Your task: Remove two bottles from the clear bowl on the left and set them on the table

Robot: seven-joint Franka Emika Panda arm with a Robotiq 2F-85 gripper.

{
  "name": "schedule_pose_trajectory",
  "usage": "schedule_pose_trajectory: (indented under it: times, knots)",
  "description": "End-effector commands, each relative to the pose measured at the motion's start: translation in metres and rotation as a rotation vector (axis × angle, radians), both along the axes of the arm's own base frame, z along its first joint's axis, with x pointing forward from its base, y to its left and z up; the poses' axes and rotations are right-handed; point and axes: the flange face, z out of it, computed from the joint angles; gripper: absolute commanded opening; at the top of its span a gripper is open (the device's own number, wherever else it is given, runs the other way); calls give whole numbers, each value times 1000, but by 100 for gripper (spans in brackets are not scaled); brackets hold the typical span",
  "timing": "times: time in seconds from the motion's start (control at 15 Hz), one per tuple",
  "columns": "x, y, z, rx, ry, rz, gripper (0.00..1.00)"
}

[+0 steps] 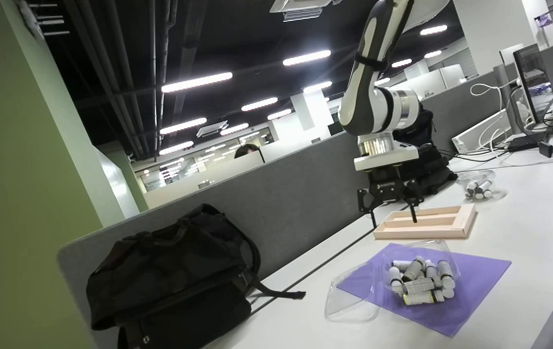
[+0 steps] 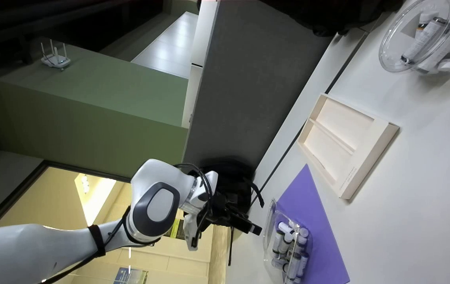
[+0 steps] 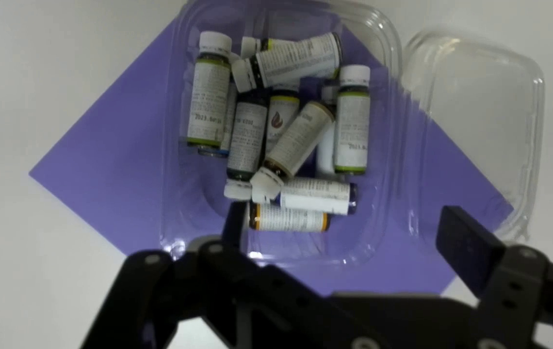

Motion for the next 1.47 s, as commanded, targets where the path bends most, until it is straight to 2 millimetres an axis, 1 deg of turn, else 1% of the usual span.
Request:
schedule_pose_trajectory:
  times: [0.0,0.13,0.27,0.47,0.6,0.67,0.73,0.8,1.07,1.2,1.27,1.4]
  knots:
    - [-14,26,-37,-20,103,-7,100]
    - [-17,32,-59,-37,136,-46,100]
    - [-16,33,-74,-49,123,-90,100]
    - [-12,32,-84,-46,45,-139,100]
    - [-11,32,-93,-58,35,-141,100]
    - [-11,31,-99,-65,45,-138,75]
    - [-11,31,-102,-72,46,-135,74]
    - [-10,32,-104,-72,50,-133,68]
    - [-11,33,-114,-87,70,-127,42]
    - [-10,33,-116,-92,73,-123,31]
    - [-10,32,-116,-95,74,-120,24]
    - [-10,32,-116,-100,79,-111,15]
